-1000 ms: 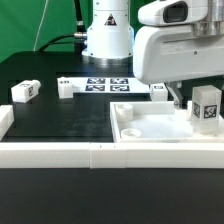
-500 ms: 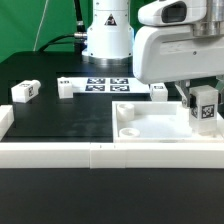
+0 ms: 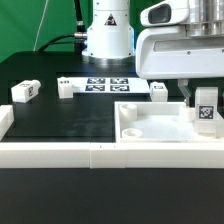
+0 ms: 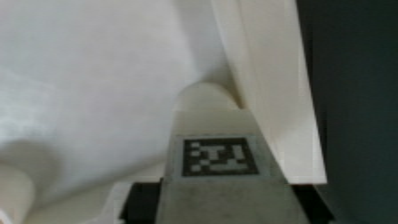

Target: Assemble one leg

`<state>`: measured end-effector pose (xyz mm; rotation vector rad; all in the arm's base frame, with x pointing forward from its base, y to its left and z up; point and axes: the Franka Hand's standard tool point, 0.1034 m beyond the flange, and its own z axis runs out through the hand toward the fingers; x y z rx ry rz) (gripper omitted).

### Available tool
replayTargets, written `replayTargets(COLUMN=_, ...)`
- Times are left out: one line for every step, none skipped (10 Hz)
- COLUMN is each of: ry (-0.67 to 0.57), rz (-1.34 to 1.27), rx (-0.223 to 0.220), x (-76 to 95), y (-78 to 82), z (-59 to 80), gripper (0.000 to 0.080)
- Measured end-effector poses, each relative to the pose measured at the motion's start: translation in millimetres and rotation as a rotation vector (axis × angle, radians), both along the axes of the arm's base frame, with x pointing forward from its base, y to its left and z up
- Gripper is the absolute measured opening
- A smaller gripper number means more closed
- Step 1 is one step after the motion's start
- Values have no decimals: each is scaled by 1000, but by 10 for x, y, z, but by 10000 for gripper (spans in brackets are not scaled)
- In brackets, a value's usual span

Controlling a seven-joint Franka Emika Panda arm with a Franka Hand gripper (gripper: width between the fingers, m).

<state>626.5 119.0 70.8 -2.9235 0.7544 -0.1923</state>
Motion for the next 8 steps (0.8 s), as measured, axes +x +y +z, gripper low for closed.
replayTargets(ry=8, rz=-125, rx=11, x=-2, y=7, z=-1, gripper=291)
replayTargets(ry=15, rz=-247, rx=25, x=-1, y=7, z=-3, gripper=291)
replayTargets(ry=19, rz=-318, rx=35, x=4, y=4, z=-2, gripper=291)
replayTargets(ry=29, rz=-428, rx=60, x=6, y=-3, z=-3, gripper=291)
replayTargets(ry=35, rz=-493, rx=75, x=8, y=-8, z=-2, gripper=291)
replayTargets(ry=35, rz=-495, rx=76, x=8, y=-7, z=-1, gripper=291)
replayTargets(ry=33, rz=-478, rx=73, x=7, y=-6, z=-2, gripper=291)
replayTargets(ry=30, rz=-434, rx=66, x=7, y=-3, z=-2, gripper=291)
